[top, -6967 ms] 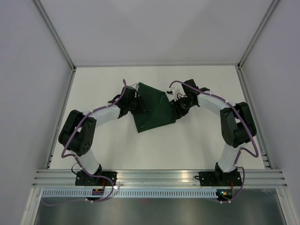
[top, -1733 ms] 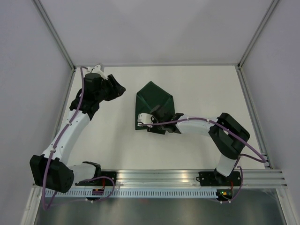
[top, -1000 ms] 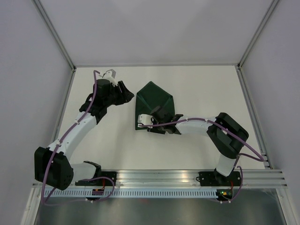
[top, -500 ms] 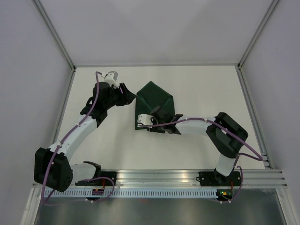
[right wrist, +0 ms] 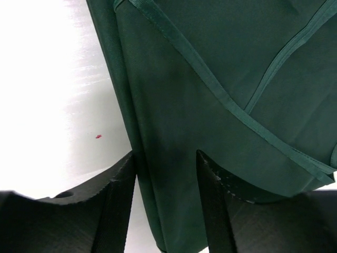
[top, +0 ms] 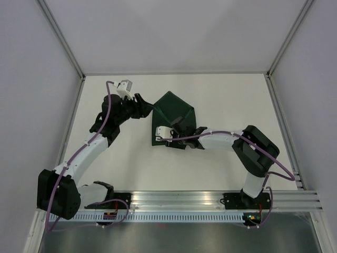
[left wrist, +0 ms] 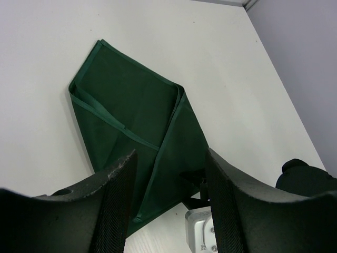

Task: Fold the napkin, place the utensils inside, and roll it up
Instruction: Roll the napkin at the center of the board.

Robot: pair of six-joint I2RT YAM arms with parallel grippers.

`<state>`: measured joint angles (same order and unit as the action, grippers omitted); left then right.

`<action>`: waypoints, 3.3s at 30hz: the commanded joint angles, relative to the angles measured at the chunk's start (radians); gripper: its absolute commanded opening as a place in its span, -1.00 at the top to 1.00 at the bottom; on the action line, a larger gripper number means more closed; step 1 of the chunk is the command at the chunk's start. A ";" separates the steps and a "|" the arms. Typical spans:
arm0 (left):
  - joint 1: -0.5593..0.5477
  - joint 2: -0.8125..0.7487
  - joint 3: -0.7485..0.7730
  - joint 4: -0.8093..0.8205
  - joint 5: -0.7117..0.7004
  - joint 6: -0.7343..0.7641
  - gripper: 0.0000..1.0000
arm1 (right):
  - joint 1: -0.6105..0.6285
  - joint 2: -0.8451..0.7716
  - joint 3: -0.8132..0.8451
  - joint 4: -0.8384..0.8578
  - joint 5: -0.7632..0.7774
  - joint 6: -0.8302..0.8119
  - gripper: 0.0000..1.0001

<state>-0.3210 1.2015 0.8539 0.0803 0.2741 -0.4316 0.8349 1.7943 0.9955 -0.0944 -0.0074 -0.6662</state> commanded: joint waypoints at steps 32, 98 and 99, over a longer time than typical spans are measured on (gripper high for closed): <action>-0.001 0.004 -0.021 0.093 0.053 0.070 -0.21 | -0.042 0.050 0.084 -0.140 -0.140 -0.026 -0.33; -0.343 -0.165 -0.386 0.716 -0.030 0.652 -0.22 | -0.345 0.468 0.563 -0.907 -0.595 -0.122 0.74; -0.364 -0.146 -0.375 0.705 -0.020 0.665 -0.22 | -0.353 0.473 0.568 -0.910 -0.597 -0.125 0.73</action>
<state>-0.6407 1.0046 0.4198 0.7315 0.1818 0.0895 0.5083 2.1826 1.5768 -0.9470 -0.7166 -0.7238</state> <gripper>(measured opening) 0.608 0.247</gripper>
